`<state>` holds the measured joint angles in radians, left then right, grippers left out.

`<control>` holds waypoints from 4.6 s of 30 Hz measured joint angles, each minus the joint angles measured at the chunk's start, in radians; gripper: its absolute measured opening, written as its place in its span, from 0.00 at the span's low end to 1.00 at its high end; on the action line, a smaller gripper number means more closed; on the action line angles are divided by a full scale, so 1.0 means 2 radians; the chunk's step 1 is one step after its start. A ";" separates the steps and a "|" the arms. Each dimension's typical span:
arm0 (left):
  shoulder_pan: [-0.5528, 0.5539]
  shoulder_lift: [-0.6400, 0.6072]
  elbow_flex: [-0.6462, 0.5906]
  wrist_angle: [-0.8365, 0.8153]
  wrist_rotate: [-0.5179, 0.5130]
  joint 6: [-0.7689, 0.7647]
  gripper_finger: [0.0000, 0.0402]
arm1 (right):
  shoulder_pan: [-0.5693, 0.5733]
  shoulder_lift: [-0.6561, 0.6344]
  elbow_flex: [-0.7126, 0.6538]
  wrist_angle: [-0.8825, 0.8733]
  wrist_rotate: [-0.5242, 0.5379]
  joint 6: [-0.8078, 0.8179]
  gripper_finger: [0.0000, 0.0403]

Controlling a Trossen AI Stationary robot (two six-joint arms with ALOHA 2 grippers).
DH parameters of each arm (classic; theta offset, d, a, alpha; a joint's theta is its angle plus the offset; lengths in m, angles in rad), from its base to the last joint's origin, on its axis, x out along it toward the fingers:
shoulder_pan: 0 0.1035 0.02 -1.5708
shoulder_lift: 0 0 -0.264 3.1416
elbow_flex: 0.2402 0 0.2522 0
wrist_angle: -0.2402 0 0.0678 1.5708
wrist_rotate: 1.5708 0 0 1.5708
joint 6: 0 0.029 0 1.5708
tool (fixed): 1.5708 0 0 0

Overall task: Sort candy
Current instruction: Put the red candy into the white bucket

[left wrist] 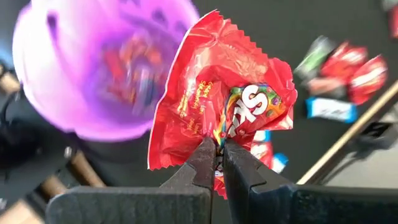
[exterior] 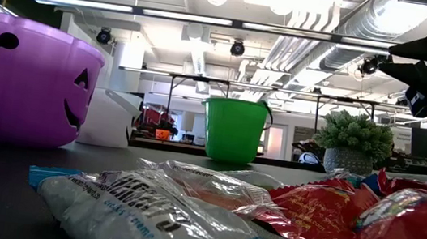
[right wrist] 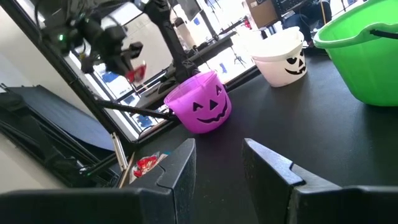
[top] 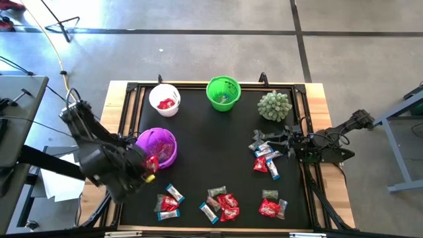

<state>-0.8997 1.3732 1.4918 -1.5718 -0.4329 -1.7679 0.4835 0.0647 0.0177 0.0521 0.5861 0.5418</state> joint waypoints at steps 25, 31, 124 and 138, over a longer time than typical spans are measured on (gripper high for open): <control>0.221 -0.116 0.000 0.000 -0.274 0.320 0.01 | 0.000 0.000 0.000 0.000 0.000 0.000 0.31; 0.364 -0.116 0.000 0.001 -0.274 0.382 0.01 | 0.000 0.000 0.000 0.000 0.000 0.000 0.31; 0.063 0.156 -0.102 0.231 0.163 0.195 0.16 | 0.000 0.000 0.000 0.000 0.002 0.000 0.31; 0.056 0.175 -0.102 0.364 0.186 0.147 0.30 | 0.000 0.000 0.000 0.000 0.000 0.000 0.31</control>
<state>-0.7887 1.7230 1.2881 -0.8444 -0.0604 -1.4745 0.4834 0.0650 0.0176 0.0520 0.5857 0.5418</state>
